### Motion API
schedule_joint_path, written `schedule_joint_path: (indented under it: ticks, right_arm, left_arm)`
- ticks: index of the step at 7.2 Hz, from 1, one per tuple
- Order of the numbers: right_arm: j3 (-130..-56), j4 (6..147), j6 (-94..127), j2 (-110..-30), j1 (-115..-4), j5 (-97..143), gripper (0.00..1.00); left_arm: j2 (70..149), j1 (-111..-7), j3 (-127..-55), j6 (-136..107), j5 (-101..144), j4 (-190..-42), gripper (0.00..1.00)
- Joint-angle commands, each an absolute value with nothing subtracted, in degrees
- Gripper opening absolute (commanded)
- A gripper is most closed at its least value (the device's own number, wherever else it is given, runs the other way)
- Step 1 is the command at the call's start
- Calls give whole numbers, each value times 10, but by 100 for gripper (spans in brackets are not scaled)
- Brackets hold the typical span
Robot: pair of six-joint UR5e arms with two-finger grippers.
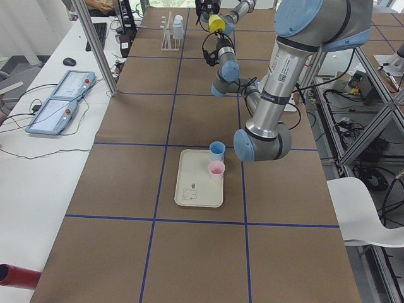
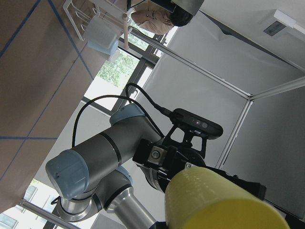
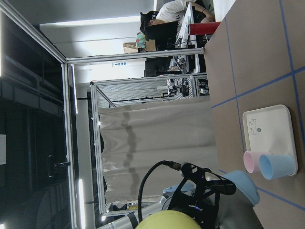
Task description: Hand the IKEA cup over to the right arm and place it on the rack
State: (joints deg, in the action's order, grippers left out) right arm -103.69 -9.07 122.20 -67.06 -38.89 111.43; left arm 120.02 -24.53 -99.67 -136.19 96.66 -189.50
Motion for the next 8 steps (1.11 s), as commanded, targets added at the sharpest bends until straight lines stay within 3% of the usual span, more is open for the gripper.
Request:
schedule_joint_path:
  ticks: [1,7,8]
  right_arm:
    - [-1035,-96,1223,-671,-380,1111,95]
    - [-1034,-96,1221,-662,-376,1111,92]
    - [-1034,-97,1222,-662,-376,1111,82]
  left_arm:
    - [1204,-244,-997,-1364,966,-1895,0]
    - [1205,-242,-997,-1364,966,-1896,0]
    - [1205,-242,-997,-1364,966,-1896,0]
